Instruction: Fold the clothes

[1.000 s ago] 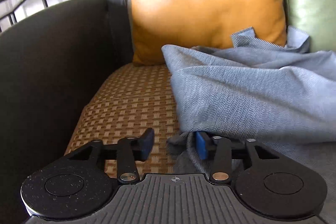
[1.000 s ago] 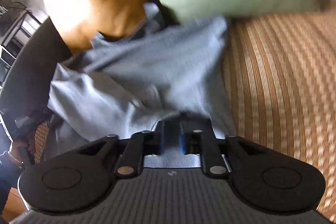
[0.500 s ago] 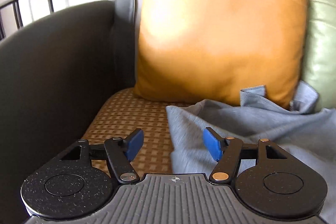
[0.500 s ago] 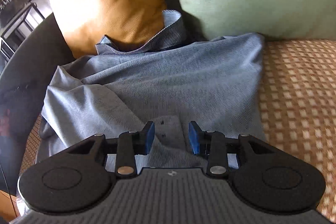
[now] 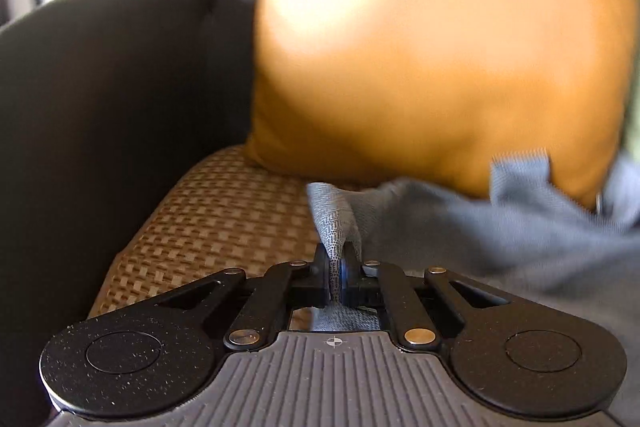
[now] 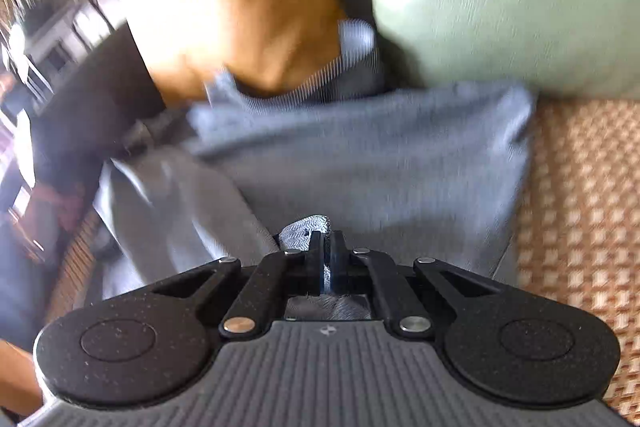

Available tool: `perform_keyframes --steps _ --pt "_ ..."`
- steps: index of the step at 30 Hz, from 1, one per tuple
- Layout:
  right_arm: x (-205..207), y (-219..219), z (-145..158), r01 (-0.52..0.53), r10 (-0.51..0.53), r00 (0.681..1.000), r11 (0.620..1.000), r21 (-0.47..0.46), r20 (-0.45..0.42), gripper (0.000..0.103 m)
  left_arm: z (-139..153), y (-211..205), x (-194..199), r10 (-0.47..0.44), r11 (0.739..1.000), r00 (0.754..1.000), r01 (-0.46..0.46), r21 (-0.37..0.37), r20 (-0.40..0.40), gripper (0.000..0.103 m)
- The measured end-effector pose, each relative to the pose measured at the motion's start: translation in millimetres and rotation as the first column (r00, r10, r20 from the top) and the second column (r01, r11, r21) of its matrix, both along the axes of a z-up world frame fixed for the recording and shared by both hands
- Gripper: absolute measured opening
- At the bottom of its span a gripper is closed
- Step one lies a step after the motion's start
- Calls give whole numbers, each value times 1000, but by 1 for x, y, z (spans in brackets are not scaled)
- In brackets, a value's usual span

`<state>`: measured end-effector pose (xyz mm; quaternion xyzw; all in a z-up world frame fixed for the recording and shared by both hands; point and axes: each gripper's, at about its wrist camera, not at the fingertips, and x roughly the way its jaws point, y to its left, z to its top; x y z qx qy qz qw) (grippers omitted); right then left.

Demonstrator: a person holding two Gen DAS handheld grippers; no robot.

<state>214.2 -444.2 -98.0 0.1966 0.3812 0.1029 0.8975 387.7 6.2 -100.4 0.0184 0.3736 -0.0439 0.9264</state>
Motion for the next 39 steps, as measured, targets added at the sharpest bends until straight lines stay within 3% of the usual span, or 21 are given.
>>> perform_keyframes --steps 2,7,9,11,12,14,17,18,21,23,25,28,32,35,37,39 --pt "-3 -7 7 6 -6 1000 1000 14 25 2 3 8 1 43 999 999 -43 -16 17 0" --pt "8 -44 24 208 -216 970 975 81 113 2 4 13 5 96 993 994 -93 -71 49 2" --pt "24 -48 15 269 -277 957 959 88 86 3 1 6 10 108 993 993 -105 -55 55 11" --pt "41 -50 0 331 -336 941 939 92 39 8 -6 -3 15 123 992 992 -123 -5 40 42" --pt "50 -49 -11 361 -361 932 930 61 -15 14 -9 -6 17 130 991 991 -131 18 32 44" --pt "55 -41 -22 388 -390 920 920 -51 -34 22 -11 -3 14 119 993 992 -120 14 31 46" --pt "41 -18 -22 270 -260 963 942 -200 73 25 0 12 1 88 996 994 -88 -4 61 56" --pt "33 -11 -22 213 -198 976 952 -218 86 32 5 17 -7 67 998 995 -67 -7 79 56" --pt "11 12 -27 43 -21 996 967 -252 89 42 15 22 -39 -67 997 992 64 36 111 54" --pt "-2 32 -30 -49 89 991 940 -338 103 47 16 15 -65 -186 976 974 168 136 128 54" --pt "-6 44 -32 -91 147 984 903 -420 105 58 13 8 -89 -292 936 947 255 242 131 57" --pt "-8 51 -32 -124 195 976 867 -483 98 60 2 -4 -108 -395 871 912 333 362 112 58" --pt "-4 53 -32 -159 232 970 835 -526 76 60 -11 -20 -106 -426 838 901 357 413 87 59" --pt "-9 54 -34 -202 274 960 813 -546 52 60 -10 -25 -110 -438 832 895 365 418 91 59" --pt "-10 58 -36 -235 309 950 797 -557 40 60 -10 -24 -113 -474 830 875 407 381 101 59" --pt "-17 57 -33 -249 339 939 788 -563 59 60 -7 -24 -122 -520 803 848 447 395 97 61"
